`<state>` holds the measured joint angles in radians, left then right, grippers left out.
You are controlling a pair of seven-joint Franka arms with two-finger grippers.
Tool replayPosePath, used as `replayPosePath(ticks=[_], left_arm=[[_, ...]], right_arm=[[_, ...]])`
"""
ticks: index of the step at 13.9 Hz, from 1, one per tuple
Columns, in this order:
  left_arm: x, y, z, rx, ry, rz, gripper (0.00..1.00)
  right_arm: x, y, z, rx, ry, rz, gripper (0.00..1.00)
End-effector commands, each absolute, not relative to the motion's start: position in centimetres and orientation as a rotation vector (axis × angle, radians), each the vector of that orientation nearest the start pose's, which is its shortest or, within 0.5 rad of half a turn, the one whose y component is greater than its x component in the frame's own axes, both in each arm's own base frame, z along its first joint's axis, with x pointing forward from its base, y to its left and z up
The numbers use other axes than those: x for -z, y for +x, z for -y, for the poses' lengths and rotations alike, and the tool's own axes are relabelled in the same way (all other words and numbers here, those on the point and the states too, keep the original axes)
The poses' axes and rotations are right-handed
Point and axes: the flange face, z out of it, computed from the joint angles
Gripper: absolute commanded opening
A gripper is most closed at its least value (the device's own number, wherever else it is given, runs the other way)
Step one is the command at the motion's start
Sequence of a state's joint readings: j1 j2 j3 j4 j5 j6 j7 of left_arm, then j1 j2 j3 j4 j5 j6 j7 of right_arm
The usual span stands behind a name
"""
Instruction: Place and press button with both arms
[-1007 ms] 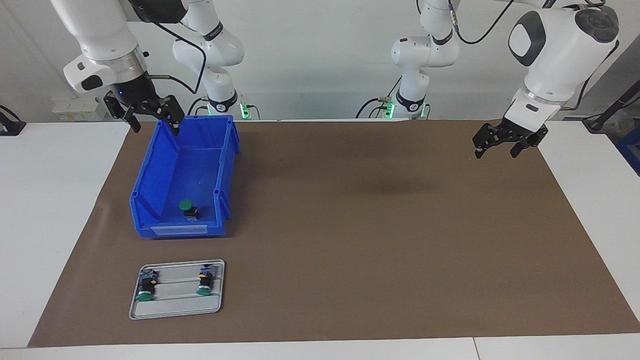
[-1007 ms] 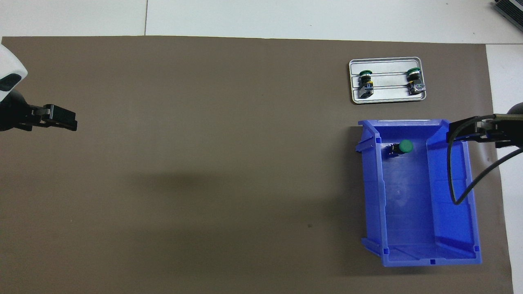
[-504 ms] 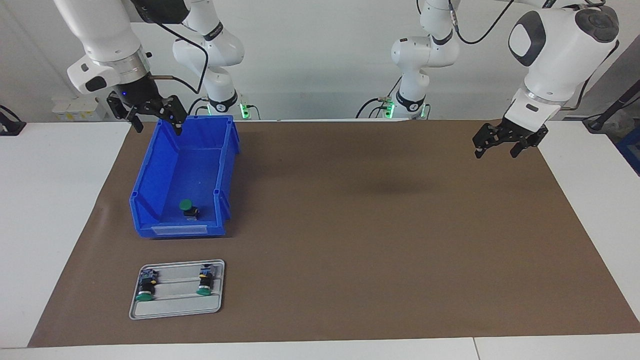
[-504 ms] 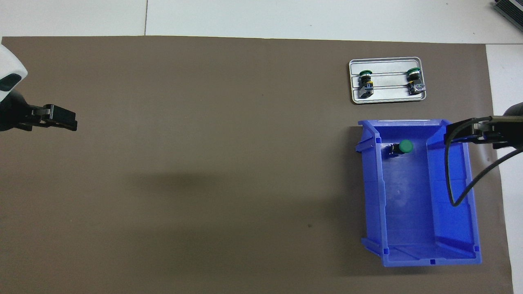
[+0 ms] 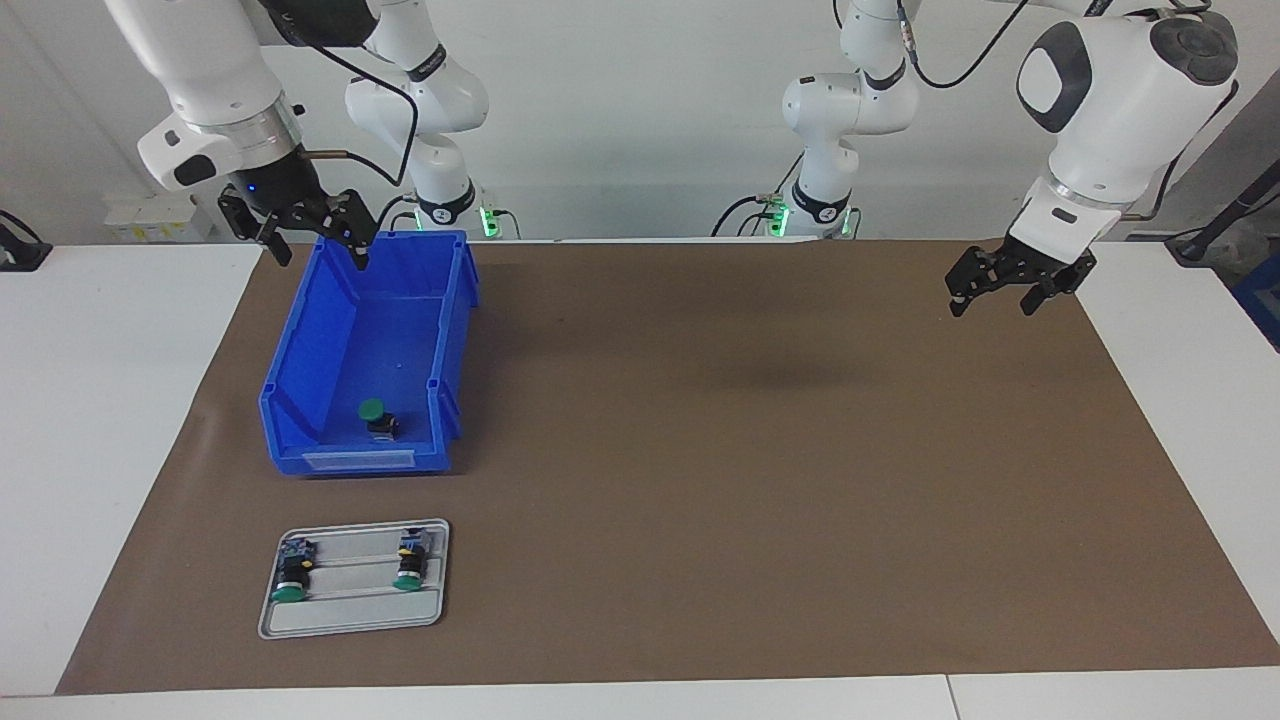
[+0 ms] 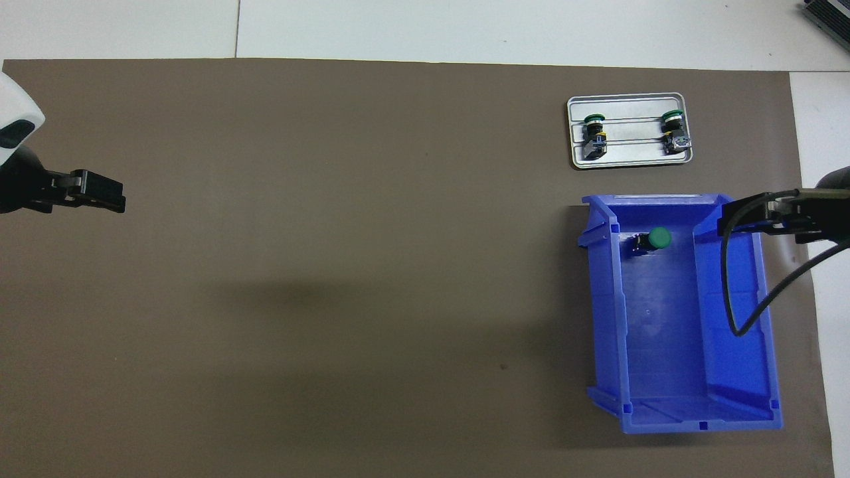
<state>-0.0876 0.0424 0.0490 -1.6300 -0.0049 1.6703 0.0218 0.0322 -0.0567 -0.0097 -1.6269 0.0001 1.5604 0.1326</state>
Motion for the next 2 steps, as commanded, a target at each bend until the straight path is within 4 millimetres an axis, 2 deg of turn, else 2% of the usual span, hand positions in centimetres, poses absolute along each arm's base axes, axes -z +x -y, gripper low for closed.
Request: replayPosePath(ticks=[1,2], left_arm=[[-58.17,56.58,2.08,0.010,-3.155,-0.084,1.00],[-58.17,56.58,2.16,0.010,-3.155,-0.087,1.00]], right_arm=[[-62.55,52.97,-0.68,-0.036,-3.109,-0.148,1.00],[-62.47,52.96,-0.60,-0.038,-3.109,-0.136,1.00]])
